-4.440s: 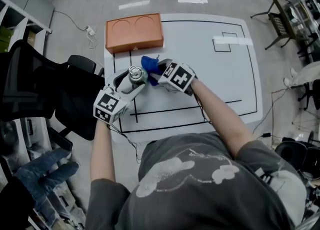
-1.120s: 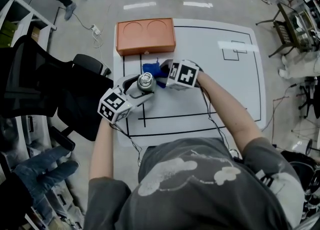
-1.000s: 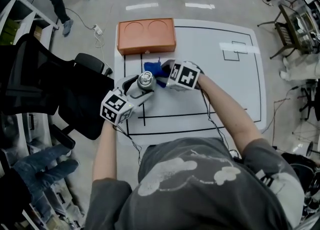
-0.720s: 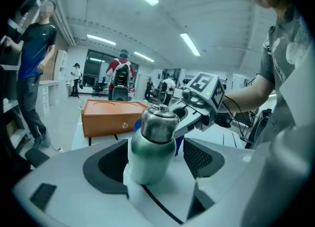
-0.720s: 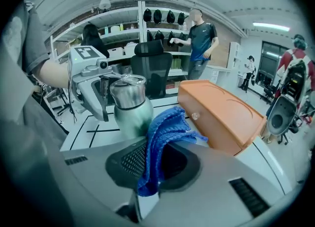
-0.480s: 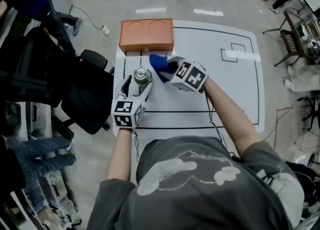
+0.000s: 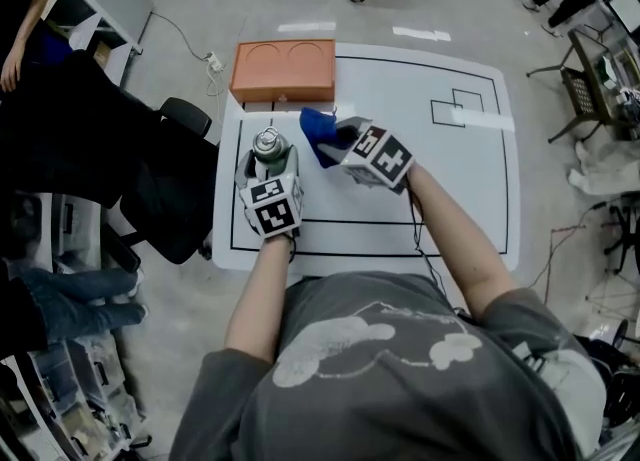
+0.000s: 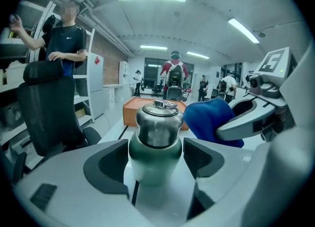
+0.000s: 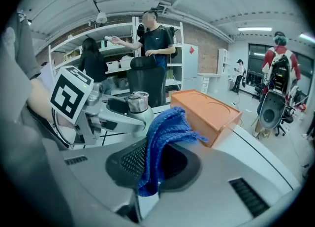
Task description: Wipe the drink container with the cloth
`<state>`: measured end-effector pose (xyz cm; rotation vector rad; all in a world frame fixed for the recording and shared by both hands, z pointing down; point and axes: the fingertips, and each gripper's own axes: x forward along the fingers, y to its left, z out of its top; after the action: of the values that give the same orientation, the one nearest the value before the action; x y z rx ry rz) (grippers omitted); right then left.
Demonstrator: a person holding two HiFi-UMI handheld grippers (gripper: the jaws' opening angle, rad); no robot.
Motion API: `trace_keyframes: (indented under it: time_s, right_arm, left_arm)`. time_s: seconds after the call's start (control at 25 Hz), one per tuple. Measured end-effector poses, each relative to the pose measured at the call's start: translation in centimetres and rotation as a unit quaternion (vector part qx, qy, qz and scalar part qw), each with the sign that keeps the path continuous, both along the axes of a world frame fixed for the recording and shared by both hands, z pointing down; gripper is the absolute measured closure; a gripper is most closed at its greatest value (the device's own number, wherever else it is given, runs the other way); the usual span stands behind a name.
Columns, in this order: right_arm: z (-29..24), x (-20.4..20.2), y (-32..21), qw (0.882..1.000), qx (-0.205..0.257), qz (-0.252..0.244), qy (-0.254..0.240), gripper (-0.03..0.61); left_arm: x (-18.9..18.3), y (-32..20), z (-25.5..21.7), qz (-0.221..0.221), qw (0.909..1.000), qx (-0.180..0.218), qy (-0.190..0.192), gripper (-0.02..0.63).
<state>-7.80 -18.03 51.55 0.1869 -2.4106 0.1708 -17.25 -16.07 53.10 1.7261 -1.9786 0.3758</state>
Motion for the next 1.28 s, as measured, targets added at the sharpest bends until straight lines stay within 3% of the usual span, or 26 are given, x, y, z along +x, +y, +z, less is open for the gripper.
trace_keyframes:
  time_s: [0.12, 0.28, 0.52, 0.76, 0.96, 1.28]
  right_arm:
    - [-0.2, 0.6, 0.3, 1.000, 0.001, -0.003, -0.001, 0.537]
    - [-0.5, 1.3, 0.3, 1.000, 0.004, -0.003, -0.003, 0.537]
    - [-1.5, 0.8, -0.1, 1.000, 0.011, -0.013, -0.013, 0.537]
    - [-2.2, -0.9, 0.3, 0.998, 0.016, -0.054, -0.022, 0.537]
    - [-2.7, -2.9, 0.1, 0.995, 0.021, -0.089, -0.030, 0.537]
    - [-2.7, -6.7, 0.9, 0.984, 0.001, -0.174, -0.035, 0.537]
  left_arm:
    - [-0.3, -0.1, 0.2, -0.007, 1.0000, -0.003, -0.001, 0.282]
    - [0.0, 0.1, 0.0, 0.020, 0.9998, 0.008, 0.000, 0.284]
    - [0.6, -0.1, 0.0, 0.116, 0.9932, 0.010, 0.000, 0.284]
    - [1.0, -0.2, -0.1, 0.221, 0.9753, 0.013, 0.001, 0.285]
    - [0.9, 0.0, -0.1, 0.312, 0.9500, 0.012, 0.002, 0.285]
    - [0.6, 0.3, -0.4, 0.472, 0.8814, 0.019, 0.006, 0.284]
